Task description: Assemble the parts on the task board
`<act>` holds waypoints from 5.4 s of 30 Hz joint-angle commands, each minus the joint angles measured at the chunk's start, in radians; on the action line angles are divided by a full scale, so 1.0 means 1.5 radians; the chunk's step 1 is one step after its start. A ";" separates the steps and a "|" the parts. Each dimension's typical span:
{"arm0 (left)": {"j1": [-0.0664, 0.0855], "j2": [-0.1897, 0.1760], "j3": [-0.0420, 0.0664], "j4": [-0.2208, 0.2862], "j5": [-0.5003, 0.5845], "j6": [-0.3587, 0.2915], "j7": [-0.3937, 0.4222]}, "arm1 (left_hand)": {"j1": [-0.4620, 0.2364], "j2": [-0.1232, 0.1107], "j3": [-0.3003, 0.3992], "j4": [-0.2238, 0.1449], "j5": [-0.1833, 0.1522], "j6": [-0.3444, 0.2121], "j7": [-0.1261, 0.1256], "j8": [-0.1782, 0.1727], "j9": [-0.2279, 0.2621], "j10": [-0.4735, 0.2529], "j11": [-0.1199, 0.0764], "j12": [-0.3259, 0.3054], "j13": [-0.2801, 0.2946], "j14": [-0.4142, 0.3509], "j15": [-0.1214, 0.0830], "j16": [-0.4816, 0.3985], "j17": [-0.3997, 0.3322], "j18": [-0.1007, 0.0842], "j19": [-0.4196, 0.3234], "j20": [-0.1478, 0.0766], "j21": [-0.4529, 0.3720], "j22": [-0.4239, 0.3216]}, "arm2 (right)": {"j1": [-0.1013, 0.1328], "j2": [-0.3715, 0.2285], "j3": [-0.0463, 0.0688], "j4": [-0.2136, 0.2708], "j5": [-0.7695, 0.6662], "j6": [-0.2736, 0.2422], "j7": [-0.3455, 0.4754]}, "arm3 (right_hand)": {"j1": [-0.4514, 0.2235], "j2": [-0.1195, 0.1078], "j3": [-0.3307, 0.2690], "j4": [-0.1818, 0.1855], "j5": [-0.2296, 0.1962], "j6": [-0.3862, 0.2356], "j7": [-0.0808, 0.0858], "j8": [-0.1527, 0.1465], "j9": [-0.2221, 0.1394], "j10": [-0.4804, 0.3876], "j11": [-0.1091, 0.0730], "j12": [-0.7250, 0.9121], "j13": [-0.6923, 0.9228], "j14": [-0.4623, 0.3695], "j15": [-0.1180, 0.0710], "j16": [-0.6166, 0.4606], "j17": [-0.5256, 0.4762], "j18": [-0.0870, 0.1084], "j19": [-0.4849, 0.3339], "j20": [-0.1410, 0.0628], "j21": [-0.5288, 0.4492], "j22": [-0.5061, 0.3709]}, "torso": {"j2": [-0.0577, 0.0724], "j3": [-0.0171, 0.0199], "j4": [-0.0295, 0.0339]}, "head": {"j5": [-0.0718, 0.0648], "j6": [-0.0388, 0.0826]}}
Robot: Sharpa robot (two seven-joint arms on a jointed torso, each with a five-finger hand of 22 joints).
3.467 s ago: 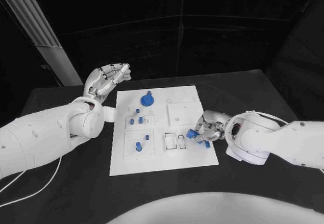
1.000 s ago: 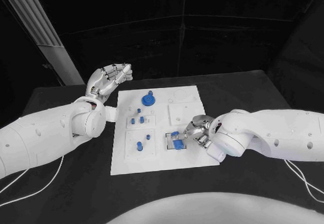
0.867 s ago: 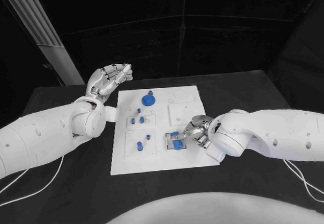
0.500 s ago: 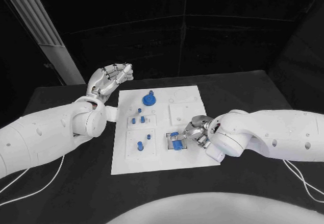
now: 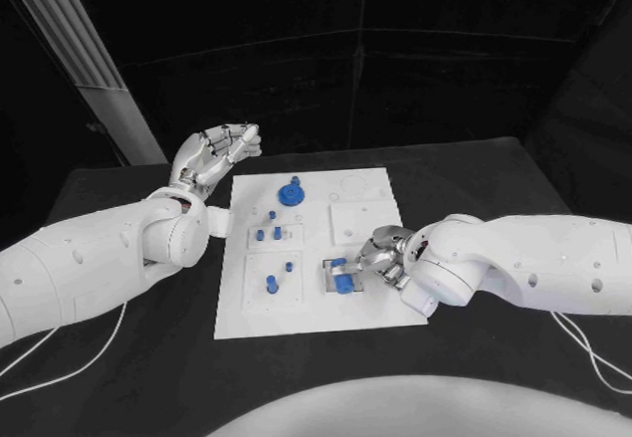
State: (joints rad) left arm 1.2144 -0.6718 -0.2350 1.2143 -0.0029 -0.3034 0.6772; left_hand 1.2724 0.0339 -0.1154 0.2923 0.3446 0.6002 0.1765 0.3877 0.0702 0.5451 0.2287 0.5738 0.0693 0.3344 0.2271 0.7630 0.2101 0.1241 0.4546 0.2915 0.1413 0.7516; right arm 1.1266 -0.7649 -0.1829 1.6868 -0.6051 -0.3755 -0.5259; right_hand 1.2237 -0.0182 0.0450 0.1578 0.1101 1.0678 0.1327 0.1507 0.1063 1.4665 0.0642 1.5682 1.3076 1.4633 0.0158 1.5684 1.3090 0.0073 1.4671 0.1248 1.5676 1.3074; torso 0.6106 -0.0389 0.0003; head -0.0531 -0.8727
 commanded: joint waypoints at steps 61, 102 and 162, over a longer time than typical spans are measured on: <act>-0.002 0.006 0.000 -0.011 0.000 0.012 0.112 | 0.001 0.011 -0.005 0.000 0.008 0.000 0.059 0.006 0.000 -0.005 0.000 0.006 -0.001 -0.005 -0.001 0.007 -0.006 -0.004 0.002 -0.001 -0.005 -0.001 | 0.031 -0.216 0.000 0.129 -0.250 0.020 0.021 | -0.027 0.022 -0.165 0.088 -0.012 -0.124 0.008 0.156 0.137 0.070 0.010 0.002 0.175 0.072 -0.006 0.002 0.175 -0.005 0.069 -0.007 0.002 0.176 | -0.001 0.0001 -0.0005 | -0.017 0.000; -0.004 -0.002 0.000 -0.005 0.000 0.012 0.113 | 0.002 0.011 -0.006 0.000 0.009 -0.001 0.059 0.006 -0.001 -0.005 0.000 0.006 -0.001 -0.005 -0.001 0.008 -0.007 -0.004 0.002 -0.001 -0.005 -0.002 | -0.002 -0.150 -0.001 0.088 -0.469 0.143 -0.113 | 0.039 0.040 -0.147 0.048 0.122 -0.191 0.003 0.278 0.192 0.070 0.004 0.002 0.175 0.072 -0.002 0.002 0.175 -0.005 0.069 -0.002 0.002 0.176 | 0.000 0.0002 0.0001 | -0.022 0.000; -0.004 -0.003 0.000 -0.002 0.000 0.014 0.112 | 0.002 0.012 -0.008 0.000 0.011 0.000 0.059 0.008 -0.001 -0.005 0.000 0.009 -0.001 -0.006 -0.001 0.011 -0.010 -0.004 0.002 -0.001 -0.006 -0.002 | -0.012 -0.104 -0.001 0.045 -0.466 0.163 -0.085 | 0.143 0.060 -0.040 -0.036 0.088 -0.177 0.016 0.166 0.090 0.070 0.017 0.002 0.175 0.072 0.013 0.002 0.175 -0.005 0.069 0.009 0.002 0.176 | -0.001 0.0003 -0.0002 | -0.021 0.000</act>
State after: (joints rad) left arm 1.2069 -0.6760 -0.2349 1.2100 -0.0029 -0.2937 0.6772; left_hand 1.2761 0.0449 -0.1208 0.2922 0.3571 0.6002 0.1765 0.3962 0.0702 0.5451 0.2287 0.5854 0.0679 0.3344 0.2271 0.7756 0.1956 0.1241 0.4545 0.2915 0.1375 0.7493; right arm 1.1151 -0.9213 -0.1784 1.7567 -1.3214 -0.1096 -0.6778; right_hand 1.4282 0.0702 -0.0188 0.1050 0.2381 0.7989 0.1557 0.4675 0.6074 1.4667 0.0824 1.5682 1.3078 1.4672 0.0274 1.5684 1.3089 0.0075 1.4655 0.1340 1.5676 1.3074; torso 0.6100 -0.0383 -0.0005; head -0.0851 -0.8727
